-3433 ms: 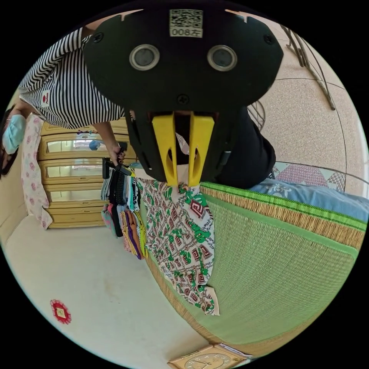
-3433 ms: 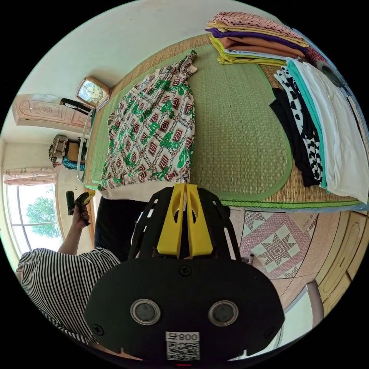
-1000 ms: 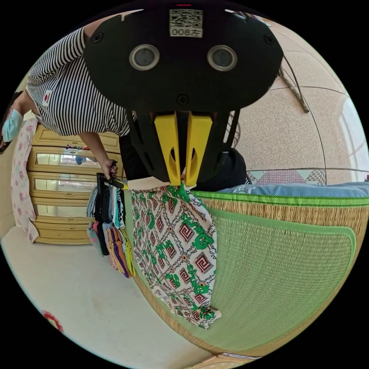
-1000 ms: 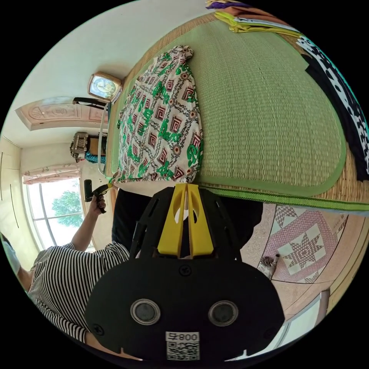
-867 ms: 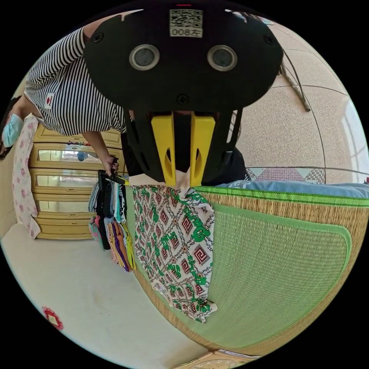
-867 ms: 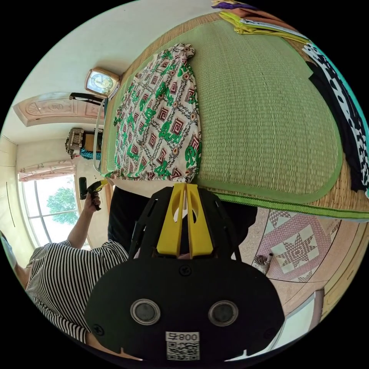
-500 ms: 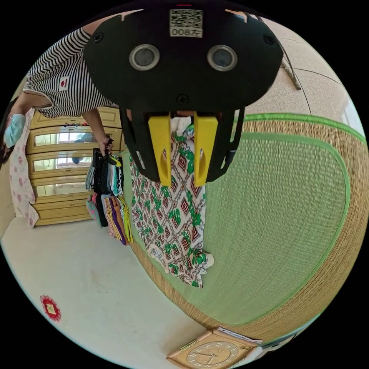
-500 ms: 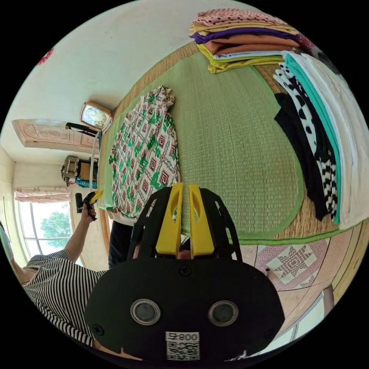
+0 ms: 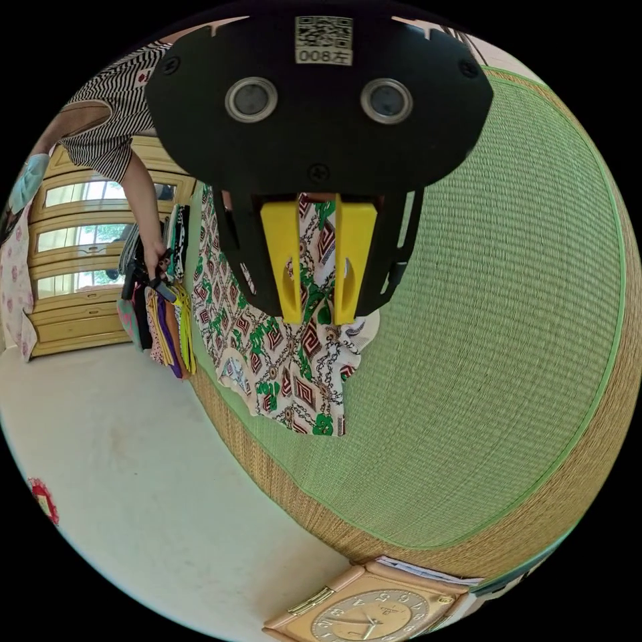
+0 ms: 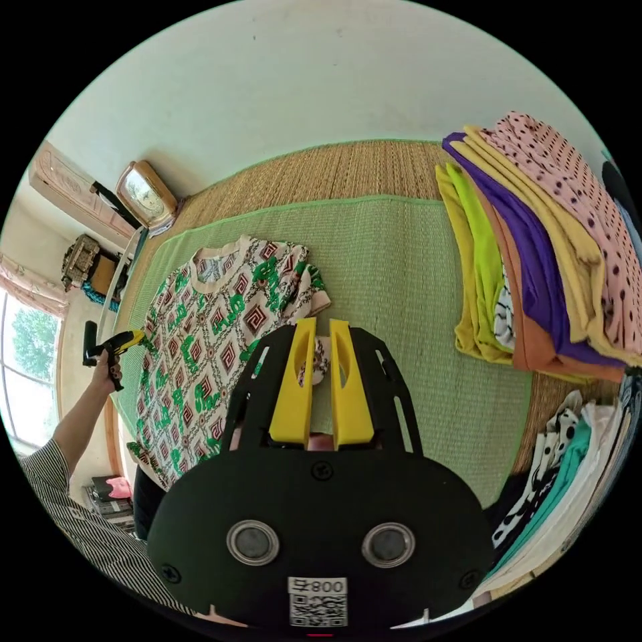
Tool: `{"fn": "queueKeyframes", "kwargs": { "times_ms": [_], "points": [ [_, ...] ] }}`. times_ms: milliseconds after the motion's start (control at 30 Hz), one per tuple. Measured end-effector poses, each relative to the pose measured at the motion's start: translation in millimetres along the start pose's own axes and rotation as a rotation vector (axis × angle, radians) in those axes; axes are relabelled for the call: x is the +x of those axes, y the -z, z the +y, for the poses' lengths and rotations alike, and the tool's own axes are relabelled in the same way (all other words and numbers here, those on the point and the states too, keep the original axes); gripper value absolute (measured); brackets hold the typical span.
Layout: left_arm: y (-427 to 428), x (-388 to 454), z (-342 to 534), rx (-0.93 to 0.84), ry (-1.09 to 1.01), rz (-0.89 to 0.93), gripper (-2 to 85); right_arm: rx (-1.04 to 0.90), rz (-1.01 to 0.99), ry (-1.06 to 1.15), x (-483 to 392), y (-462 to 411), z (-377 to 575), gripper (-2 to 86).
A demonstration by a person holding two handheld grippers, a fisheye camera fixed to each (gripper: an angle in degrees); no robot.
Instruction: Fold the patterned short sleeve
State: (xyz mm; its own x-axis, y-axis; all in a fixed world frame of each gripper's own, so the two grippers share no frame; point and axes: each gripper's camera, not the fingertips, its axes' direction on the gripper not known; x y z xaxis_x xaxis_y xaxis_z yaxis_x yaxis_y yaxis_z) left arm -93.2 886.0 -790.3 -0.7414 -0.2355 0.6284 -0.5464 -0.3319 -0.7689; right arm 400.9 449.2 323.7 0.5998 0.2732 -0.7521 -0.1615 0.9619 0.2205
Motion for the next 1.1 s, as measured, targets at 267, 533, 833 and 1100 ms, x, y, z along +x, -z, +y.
{"fn": "queueKeyframes", "kwargs": {
  "times_ms": [267, 533, 833, 1100],
  "points": [
    [-13.2, 4.6, -19.7, -0.019, -0.05, 0.003, 3.4, -0.089, 0.148, 0.109, -51.4, -53.1, -48.6, 3.1],
    [-0.9, 18.1, -37.4, 0.022, -0.115, -0.017, 1.0, -0.095, 0.14, 0.104, -64.1, -56.8, -66.0, -0.1],
    [27.8, 44.2, -48.7, 0.108, -0.213, -0.082, 0.8, -0.035, 0.225, 0.155, -87.7, -10.2, -93.2, -0.5],
    [16.1, 53.9, -52.8, 0.031, -0.282, -0.114, 3.7, -0.024, 0.352, 0.132, -79.2, 32.5, -142.2, -0.4]
  ]
}}
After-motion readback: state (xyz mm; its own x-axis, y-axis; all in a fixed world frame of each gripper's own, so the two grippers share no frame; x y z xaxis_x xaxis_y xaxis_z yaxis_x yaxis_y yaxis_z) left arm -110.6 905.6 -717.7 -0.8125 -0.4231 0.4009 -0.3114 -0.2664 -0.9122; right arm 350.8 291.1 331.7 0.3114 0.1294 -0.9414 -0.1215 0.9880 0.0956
